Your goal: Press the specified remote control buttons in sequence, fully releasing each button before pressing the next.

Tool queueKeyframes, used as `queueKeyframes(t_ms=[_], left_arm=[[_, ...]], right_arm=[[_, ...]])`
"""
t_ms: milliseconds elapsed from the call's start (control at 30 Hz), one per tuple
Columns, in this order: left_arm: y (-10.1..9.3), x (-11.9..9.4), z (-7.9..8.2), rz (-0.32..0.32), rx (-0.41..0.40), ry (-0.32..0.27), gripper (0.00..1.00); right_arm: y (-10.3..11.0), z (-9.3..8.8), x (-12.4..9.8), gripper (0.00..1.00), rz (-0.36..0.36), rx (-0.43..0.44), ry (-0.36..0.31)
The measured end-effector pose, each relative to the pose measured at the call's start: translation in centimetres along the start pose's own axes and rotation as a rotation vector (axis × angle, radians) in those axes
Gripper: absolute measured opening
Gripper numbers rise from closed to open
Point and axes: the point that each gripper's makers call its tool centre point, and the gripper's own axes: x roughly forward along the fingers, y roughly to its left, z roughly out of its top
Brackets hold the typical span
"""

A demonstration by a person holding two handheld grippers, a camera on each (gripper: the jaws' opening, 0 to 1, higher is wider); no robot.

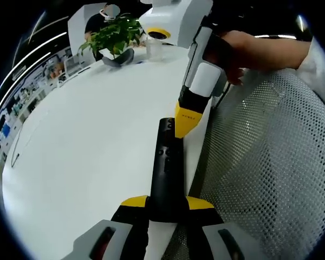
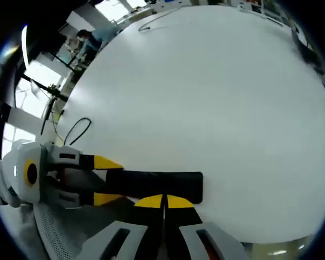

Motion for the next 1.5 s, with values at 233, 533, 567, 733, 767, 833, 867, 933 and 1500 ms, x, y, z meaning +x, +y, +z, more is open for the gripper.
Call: queueKeyframes(t_ms=[233, 533, 567, 733, 767, 833, 867, 933, 1500], left_arm=[[-0.01, 0.03, 0.00, 0.000, 0.000, -0.007, 0.24], [-0.03, 0.01, 0.00, 0.002, 0.003, -0.008, 0.24], [-0.03, 0.01, -0.01, 0.002, 0.004, -0.008, 0.24], [-0.02, 0.03, -0.01, 0.004, 0.005, -0.008, 0.24], [-0.02, 0.05, -0.02, 0.004, 0.006, -0.008, 0.24], [-0.03, 0.06, -0.03, 0.005, 0.007, -0.008, 0.24], [-0.04, 0.06, -0.03, 0.005, 0.007, -0.008, 0.24], [-0.05, 0.04, -0.02, 0.005, 0.007, -0.009, 0.24], [-0.01, 0.02, 0.01, 0.002, 0.007, -0.013, 0.24]], right_arm=[[0.09, -0.07, 0.13, 0.00, -0.019, -0.047, 0.007], [-0.27, -0.09, 0.21, 0.00, 0.005, -0.004, -0.001], [-0.29, -0.09, 0.20, 0.00, 0.012, 0.008, -0.005], [-0.15, -0.10, 0.20, 0.00, 0.026, 0.031, -0.010], [-0.08, -0.11, 0.21, 0.00, 0.016, 0.016, -0.010], [-0.02, -0.13, 0.19, 0.00, 0.009, 0.006, -0.011], [-0.05, -0.14, 0.18, 0.00, 0.008, 0.003, -0.011], [-0.06, -0.14, 0.14, 0.00, 0.008, 0.003, -0.014], [0.06, 0.03, -0.01, 0.00, 0.024, 0.014, -0.018]])
